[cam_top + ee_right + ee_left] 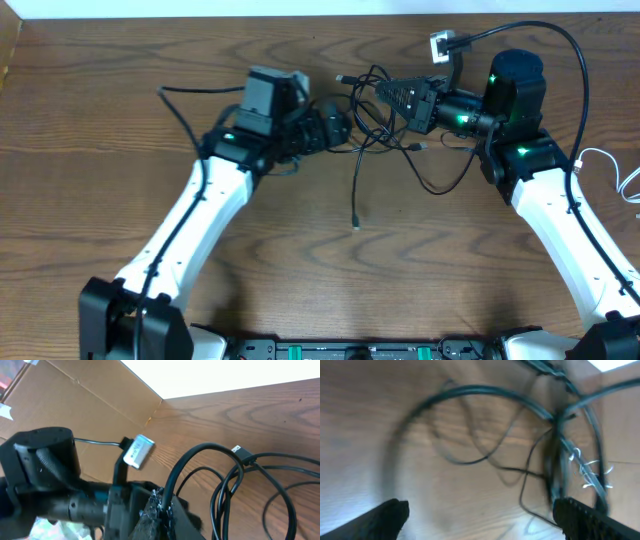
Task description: Untangle cables
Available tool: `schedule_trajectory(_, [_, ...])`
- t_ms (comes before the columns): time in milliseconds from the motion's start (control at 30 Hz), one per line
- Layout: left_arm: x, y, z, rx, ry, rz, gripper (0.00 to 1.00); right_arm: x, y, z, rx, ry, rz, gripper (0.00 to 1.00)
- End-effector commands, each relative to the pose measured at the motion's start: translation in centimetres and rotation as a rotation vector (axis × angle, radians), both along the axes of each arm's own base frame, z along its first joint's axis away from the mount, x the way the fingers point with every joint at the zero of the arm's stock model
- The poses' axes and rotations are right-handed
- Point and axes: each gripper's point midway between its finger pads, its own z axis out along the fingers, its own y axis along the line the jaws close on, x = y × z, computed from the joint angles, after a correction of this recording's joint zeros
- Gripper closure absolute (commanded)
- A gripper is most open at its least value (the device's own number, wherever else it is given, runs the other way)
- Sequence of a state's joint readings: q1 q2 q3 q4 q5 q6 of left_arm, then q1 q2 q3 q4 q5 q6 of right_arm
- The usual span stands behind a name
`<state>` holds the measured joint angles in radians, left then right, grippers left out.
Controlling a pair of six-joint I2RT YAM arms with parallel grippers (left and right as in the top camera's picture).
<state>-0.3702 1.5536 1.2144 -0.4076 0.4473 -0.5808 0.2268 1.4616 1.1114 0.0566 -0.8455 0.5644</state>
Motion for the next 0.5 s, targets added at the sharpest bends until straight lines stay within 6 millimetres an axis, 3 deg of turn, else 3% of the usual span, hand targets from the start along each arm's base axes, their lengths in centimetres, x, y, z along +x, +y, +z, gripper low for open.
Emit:
schedule_trajectory(0, [-0.4, -1.9, 0.4, -0.031, -0.026, -0.038, 0.02, -0.4, 0.3, 0.7, 0.012, -0.009, 0.019, 0.99])
schedule_trajectory(100, [-0.2, -3.0, 1.0, -0.038, -0.070, -0.054, 0.07, -0.3, 0.2, 0.7, 0.012, -0.009, 0.018, 0.99])
schedule_trajectory(200, [0.0, -2.6, 0.5, 0.014, -0.077, -0.019, 0.43, -0.2, 0.1, 0.7, 0.012, -0.012, 0.014, 0.99])
schedule_trajectory(300, [0.0, -0.6, -1.4, 0.136, -0.047, 0.058, 0.81, 0.3, -0.7, 1.0, 0.016, -0.024, -0.007, 0.99])
schedule_trajectory(333, [-0.1, 0.1, -1.9, 0.169, -0.035, 0.076, 0.88, 0.4, -1.0, 1.0, 0.017, -0.024, -0.014, 0.99])
schedule_trajectory(400, [-0.5, 2.2, -3.3, 0.277, 0.000, 0.134, 0.92, 0.8, -2.0, 1.3, 0.026, -0.018, -0.044, 0.99])
schedule_trajectory(467, [-1.1, 5.7, -4.6, 0.449, 0.027, 0.224, 0.92, 1.4, -3.5, 1.5, 0.026, -0.023, -0.079, 0.98])
